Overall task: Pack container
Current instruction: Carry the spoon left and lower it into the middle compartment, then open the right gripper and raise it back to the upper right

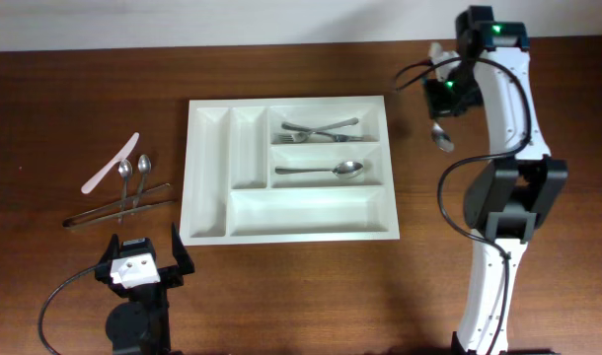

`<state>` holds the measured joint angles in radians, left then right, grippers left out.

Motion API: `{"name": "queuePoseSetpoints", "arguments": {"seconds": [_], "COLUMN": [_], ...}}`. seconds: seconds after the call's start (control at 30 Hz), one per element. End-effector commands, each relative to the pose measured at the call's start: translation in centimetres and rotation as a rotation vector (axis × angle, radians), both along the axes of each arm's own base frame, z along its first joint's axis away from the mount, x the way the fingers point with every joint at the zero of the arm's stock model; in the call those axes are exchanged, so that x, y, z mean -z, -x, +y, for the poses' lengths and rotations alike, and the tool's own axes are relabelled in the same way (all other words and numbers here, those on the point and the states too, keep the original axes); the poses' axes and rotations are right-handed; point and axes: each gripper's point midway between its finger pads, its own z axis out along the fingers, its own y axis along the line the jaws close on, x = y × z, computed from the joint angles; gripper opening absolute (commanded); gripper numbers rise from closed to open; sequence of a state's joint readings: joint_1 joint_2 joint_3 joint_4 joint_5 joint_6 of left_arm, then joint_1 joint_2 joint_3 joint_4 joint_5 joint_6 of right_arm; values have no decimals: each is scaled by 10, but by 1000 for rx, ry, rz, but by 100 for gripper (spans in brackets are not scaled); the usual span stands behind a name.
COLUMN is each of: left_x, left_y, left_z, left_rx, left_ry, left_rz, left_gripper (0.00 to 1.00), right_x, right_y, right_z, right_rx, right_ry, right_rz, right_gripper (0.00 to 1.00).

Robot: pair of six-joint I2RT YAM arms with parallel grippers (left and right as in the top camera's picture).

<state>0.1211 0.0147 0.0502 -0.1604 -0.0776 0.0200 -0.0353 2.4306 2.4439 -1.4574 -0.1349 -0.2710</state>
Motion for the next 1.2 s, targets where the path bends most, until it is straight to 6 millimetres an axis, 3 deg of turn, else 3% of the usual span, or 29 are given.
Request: {"name": "queuePoseSetpoints", "arguments": {"seconds": [0.0,0.33,0.57,1.03,1.17], "left_x": [1,1,1,1,1], "left_y": [0,0,0,0,0], "left_z": [0,0,0,0,0], "left_rx": [7,7,7,6,7], "left_ry": [-17,-17,-17,-17,-17], "left_rz": [3,3,3,4,4], "left_gripper": [99,99,99,99,99], "right_x": [-15,-15,-13,48,53], "right_y": [-6,23,52,80,83], "right_z": [53,159,199,201,201], "right_rx": [-287,-985,-1257,-1285,-1283], "right_ry": [-52,4,-65,-160,-175], "right_rz": [-82,-151,-155,-23,-12], "right_gripper": [4,4,4,4,4]}}
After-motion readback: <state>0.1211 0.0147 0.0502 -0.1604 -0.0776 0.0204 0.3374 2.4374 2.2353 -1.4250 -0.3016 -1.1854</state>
